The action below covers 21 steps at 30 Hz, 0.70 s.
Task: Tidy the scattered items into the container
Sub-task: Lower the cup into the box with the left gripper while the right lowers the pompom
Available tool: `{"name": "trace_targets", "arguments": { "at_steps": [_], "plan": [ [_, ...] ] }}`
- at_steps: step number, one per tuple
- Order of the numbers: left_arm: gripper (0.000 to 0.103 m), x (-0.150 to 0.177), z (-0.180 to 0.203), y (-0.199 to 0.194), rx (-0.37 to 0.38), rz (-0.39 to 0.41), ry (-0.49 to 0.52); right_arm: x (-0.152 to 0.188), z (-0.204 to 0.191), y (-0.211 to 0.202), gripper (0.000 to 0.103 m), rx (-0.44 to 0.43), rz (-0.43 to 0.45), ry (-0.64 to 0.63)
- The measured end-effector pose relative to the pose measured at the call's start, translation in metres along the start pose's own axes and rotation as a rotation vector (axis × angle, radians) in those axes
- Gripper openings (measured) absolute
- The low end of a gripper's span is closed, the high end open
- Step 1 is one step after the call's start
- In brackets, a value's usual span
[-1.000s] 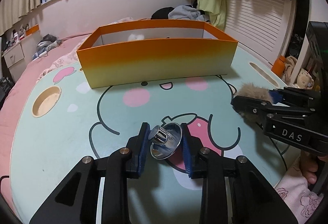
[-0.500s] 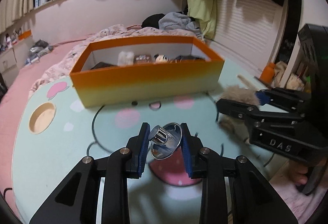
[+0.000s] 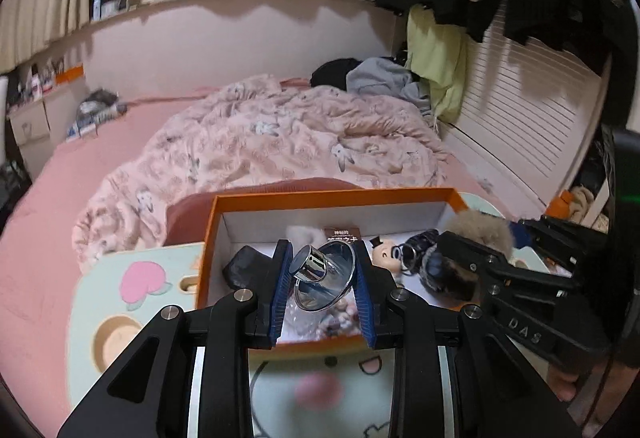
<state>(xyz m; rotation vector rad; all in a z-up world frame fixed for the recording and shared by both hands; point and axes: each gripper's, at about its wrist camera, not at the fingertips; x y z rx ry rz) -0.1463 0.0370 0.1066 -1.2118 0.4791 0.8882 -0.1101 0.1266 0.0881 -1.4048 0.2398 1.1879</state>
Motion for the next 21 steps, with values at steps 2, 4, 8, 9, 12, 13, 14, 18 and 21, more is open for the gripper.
{"name": "trace_targets", "arguments": {
  "at_steps": [2,4,8,9,12,13,14,18,21],
  "plan": [
    [0.031,0.0,-0.004,0.012,-0.026,-0.012,-0.003,-0.003,0.0,0.006,0.037,-0.009,-0.01,0.007],
    [0.031,0.003,-0.006,0.019,-0.043,-0.019,-0.003,-0.004,0.001,0.01,0.037,-0.011,-0.014,0.018],
    [0.031,0.007,-0.011,0.027,-0.067,-0.038,0.009,-0.003,0.003,0.013,0.037,-0.012,-0.019,0.034],
    [0.031,0.008,-0.012,0.028,-0.069,-0.041,0.01,-0.002,0.003,0.014,0.037,-0.014,-0.021,0.036],
    [0.031,0.008,-0.012,0.029,-0.071,-0.041,0.014,-0.001,0.003,0.016,0.037,-0.011,-0.026,0.038],
    [0.031,0.007,-0.012,0.03,-0.071,-0.042,0.015,-0.001,0.003,0.016,0.037,-0.011,-0.027,0.038],
    [0.031,0.006,-0.011,0.03,-0.071,-0.042,0.015,-0.002,0.002,0.016,0.037,-0.011,-0.027,0.037],
    [0.031,0.001,-0.01,0.033,-0.07,-0.044,0.011,-0.003,0.001,0.017,0.037,-0.007,-0.022,0.028],
    [0.032,-0.001,-0.008,0.039,-0.09,-0.059,0.02,-0.003,0.0,0.018,0.042,-0.009,-0.023,0.033]
  ]
}}
Point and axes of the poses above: each gripper's, at about its wrist camera, not at the fingertips, and y roughly the way its jaws point, z to its right, x to its underside, and after that the axes turned 15 degrees about -y, right-handed
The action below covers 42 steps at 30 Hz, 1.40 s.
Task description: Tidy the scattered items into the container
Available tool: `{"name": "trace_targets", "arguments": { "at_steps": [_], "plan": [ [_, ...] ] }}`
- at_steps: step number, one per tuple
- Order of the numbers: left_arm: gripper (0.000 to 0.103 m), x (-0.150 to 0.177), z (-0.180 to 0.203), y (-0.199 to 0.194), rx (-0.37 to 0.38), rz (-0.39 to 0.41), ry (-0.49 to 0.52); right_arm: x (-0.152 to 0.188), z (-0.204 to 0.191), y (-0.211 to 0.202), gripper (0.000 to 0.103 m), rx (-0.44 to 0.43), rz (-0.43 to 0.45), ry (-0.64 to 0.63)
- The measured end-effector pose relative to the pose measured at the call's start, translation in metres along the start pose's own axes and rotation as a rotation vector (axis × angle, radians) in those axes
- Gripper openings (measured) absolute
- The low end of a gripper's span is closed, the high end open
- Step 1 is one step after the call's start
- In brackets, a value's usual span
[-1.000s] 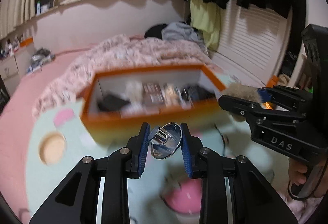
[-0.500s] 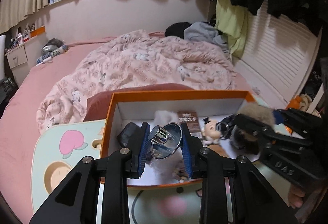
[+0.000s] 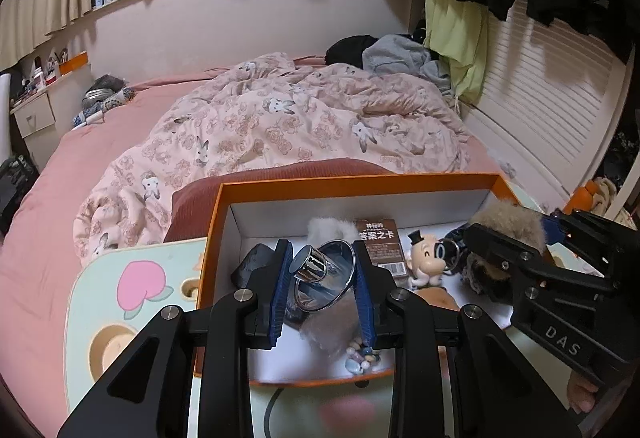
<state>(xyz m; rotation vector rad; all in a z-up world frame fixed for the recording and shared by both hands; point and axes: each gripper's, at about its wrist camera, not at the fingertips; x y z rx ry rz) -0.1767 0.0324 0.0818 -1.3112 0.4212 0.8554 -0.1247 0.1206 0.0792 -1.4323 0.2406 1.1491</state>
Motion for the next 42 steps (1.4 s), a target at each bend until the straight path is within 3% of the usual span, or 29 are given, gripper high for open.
{"name": "trace_targets", "arguments": {
  "at_steps": [2,3,4,7,17,21,26,30,32,33,36,37,42],
  "plan": [
    [0.043,0.0,0.002,0.007,-0.051,-0.029,0.004,0.0,0.0,0.003,0.056,-0.005,-0.019,0.0],
    [0.058,0.0,0.002,0.007,-0.062,-0.026,0.003,0.0,0.0,0.005,0.066,-0.001,-0.035,0.0],
    [0.072,0.002,0.001,0.005,-0.06,-0.013,0.003,0.002,0.0,0.005,0.069,0.007,-0.041,0.001],
    [0.075,0.007,0.0,-0.005,-0.033,0.039,0.002,0.006,-0.001,0.0,0.07,0.026,-0.028,-0.004],
    [0.075,0.015,0.004,-0.05,0.029,0.048,-0.035,0.015,0.003,-0.042,0.07,0.039,0.035,0.028],
    [0.082,0.041,0.006,-0.073,0.058,0.017,-0.042,0.038,-0.007,-0.07,0.081,-0.018,0.019,0.044],
    [0.082,0.093,-0.003,-0.072,0.031,-0.052,-0.1,0.087,-0.027,-0.075,0.082,-0.03,-0.072,0.026],
    [0.082,0.122,-0.009,-0.058,-0.059,-0.094,-0.12,0.117,-0.032,-0.066,0.082,-0.048,-0.154,0.048],
    [0.082,0.126,-0.009,-0.047,-0.087,-0.131,-0.11,0.123,-0.032,-0.059,0.085,-0.029,-0.199,0.043],
    [0.084,0.127,-0.008,-0.044,-0.103,-0.139,-0.1,0.124,-0.033,-0.055,0.094,-0.017,-0.216,0.036],
    [0.092,0.132,-0.005,-0.041,-0.117,-0.108,-0.068,0.128,-0.034,-0.053,0.103,0.001,-0.222,0.03],
    [0.101,0.134,-0.004,-0.038,-0.111,-0.111,-0.058,0.129,-0.034,-0.052,0.103,-0.001,-0.22,0.026],
    [0.103,0.137,-0.002,-0.036,-0.094,-0.116,-0.042,0.13,-0.033,-0.051,0.103,-0.005,-0.206,0.014]
  ]
}}
Point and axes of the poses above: each gripper's, at about its wrist camera, not at the fingertips, and y roughly the way its jaws point, z to its right, x to its underside, and after that the axes turned 15 degrees about -y, right-handed
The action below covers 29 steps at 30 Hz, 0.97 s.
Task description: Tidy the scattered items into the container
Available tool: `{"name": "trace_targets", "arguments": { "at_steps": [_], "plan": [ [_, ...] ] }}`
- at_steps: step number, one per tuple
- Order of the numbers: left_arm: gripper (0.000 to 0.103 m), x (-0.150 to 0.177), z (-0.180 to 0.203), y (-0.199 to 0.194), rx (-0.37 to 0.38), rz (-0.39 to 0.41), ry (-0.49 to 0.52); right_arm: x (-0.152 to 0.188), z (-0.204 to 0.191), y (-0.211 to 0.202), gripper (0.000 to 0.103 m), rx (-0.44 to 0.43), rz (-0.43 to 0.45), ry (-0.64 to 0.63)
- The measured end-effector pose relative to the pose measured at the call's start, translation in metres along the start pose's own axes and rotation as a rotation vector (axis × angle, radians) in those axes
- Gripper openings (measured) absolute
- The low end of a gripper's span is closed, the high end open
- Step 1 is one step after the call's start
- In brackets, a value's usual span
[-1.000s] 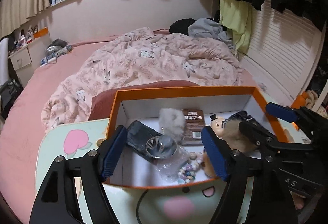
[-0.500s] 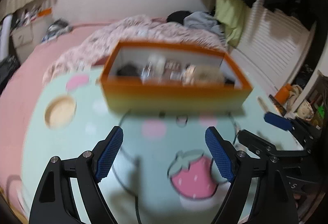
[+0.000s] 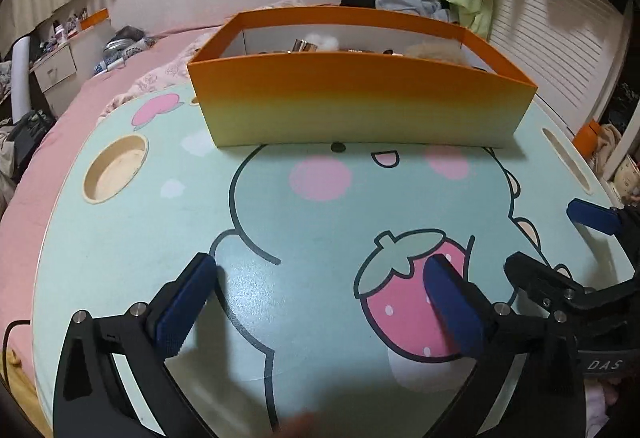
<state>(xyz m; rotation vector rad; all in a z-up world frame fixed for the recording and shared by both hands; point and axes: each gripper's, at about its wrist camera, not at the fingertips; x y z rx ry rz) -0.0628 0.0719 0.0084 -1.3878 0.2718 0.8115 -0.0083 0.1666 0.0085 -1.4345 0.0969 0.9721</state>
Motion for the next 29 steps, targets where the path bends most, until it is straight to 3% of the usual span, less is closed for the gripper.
{"name": "trace_targets", "arguments": {
  "at_steps": [29],
  "plan": [
    [0.103,0.0018,-0.0022,-0.0006,0.005,0.002,0.004,0.0011,-0.0008,-0.001,0.103,0.0,0.004,-0.004]
  ]
}}
Point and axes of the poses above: each gripper's, at about its wrist camera, not at the fingertips, and y roughly the way its jaws point, z to its right, x to its underside, and after that the axes turned 15 degrees about -y, right-handed
